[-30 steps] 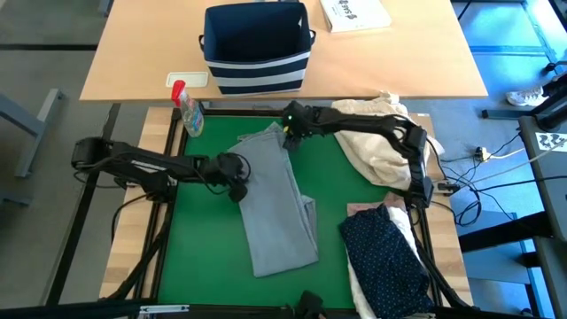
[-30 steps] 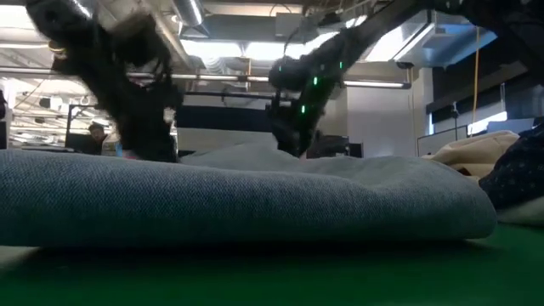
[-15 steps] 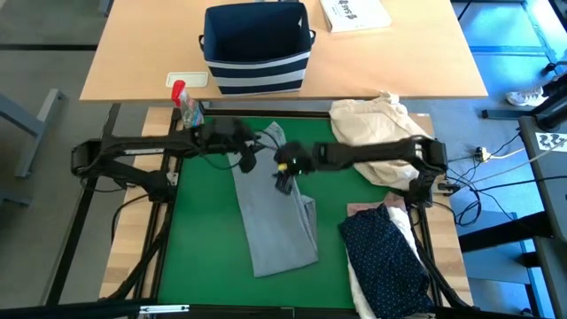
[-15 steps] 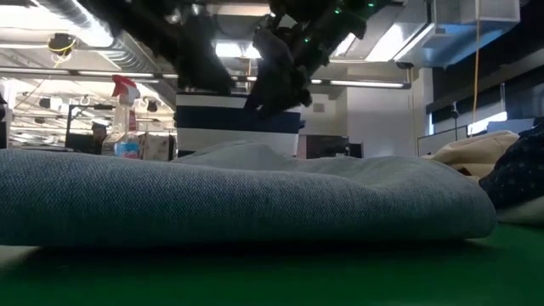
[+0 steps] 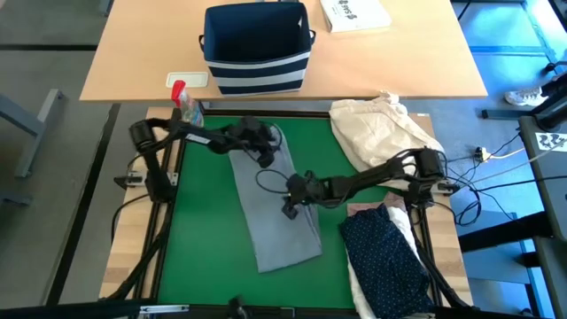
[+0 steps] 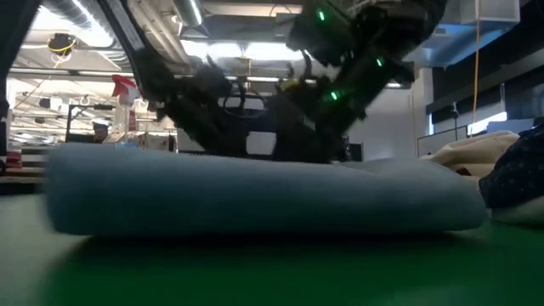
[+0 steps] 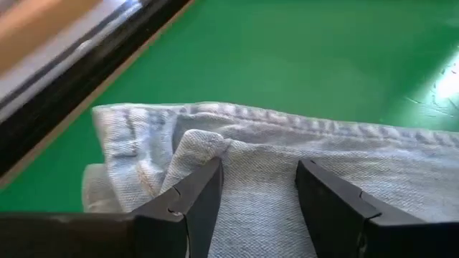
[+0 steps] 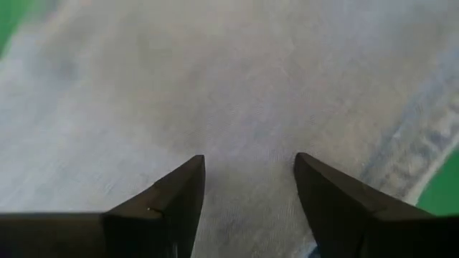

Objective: Fold laundry
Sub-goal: Fold the blue jeans

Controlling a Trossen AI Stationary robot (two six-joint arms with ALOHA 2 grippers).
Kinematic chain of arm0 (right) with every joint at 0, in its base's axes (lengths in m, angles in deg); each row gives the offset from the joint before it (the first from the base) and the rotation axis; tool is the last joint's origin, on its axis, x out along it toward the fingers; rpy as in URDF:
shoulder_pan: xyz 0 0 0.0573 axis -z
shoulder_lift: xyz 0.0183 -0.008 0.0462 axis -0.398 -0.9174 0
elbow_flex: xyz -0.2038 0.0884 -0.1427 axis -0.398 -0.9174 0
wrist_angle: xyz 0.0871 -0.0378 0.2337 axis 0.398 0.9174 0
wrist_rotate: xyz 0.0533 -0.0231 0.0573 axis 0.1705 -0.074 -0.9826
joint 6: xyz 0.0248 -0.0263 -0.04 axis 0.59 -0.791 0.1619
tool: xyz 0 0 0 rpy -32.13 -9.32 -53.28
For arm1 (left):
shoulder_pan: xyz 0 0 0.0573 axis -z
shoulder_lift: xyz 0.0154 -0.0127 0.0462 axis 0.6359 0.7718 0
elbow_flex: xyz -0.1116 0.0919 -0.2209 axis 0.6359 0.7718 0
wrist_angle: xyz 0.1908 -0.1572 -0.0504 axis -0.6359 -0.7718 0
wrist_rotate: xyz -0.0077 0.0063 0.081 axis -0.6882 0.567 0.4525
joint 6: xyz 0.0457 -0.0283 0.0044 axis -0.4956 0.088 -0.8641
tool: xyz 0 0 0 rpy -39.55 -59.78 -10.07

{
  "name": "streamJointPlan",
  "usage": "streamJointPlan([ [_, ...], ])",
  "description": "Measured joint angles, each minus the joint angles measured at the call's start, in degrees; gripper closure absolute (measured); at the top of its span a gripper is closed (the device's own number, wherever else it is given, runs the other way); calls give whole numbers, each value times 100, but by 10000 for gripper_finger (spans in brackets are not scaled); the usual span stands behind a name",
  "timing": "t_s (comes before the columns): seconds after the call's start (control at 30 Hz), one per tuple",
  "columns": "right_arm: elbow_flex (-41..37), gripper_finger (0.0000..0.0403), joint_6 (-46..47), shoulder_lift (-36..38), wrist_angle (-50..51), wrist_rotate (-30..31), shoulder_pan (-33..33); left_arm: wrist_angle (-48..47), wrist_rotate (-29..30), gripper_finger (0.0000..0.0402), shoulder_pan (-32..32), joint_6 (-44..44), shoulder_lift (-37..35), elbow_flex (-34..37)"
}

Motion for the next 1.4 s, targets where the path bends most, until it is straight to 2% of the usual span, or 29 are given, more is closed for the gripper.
streamJointPlan([
  [0.1, -264, 185, 335, -158, -122, 143, -98, 614, -398, 224, -118, -76, 486, -16],
  [0.2, -358, 185, 526, -263, -89, 223, -210, 1051, -351, 229, 15, -308, 480, 2],
  [0.3, -357, 185, 538, -290, -101, 256, -268, 1033, -382, 234, 36, -211, 478, 2],
  [0.4, -238, 185, 523, -226, -51, 219, -264, 683, -518, 237, -5, 92, 195, 12],
  [0.53, -46, 185, 416, -106, 58, 14, -266, 404, -759, 243, 16, 418, -657, 9],
  [0.63, 77, 185, 353, -19, -39, -22, -281, 147, -529, 246, 116, 253, -1151, -9],
  [0.77, 102, 185, 241, -56, -125, -36, -278, -78, 229, 250, 125, -345, -954, 62],
  [0.87, 100, 185, 227, -89, -60, -9, -274, -243, 191, 250, 52, -305, -524, 124],
  [0.97, 109, 185, 100, -73, -32, 13, -274, -768, -49, 250, 64, -50, -496, 68],
  [1.1, 105, 185, -155, 283, -11, 32, -281, -1379, -576, 250, 265, 465, -1306, -22],
  [1.23, 108, 185, -576, 933, 30, -167, -326, -1664, -536, 250, 672, 586, -2593, -33],
  [1.4, 120, 185, -1111, 1787, -22, -768, -392, -1615, -475, 250, 1126, 884, -3893, -33],
])
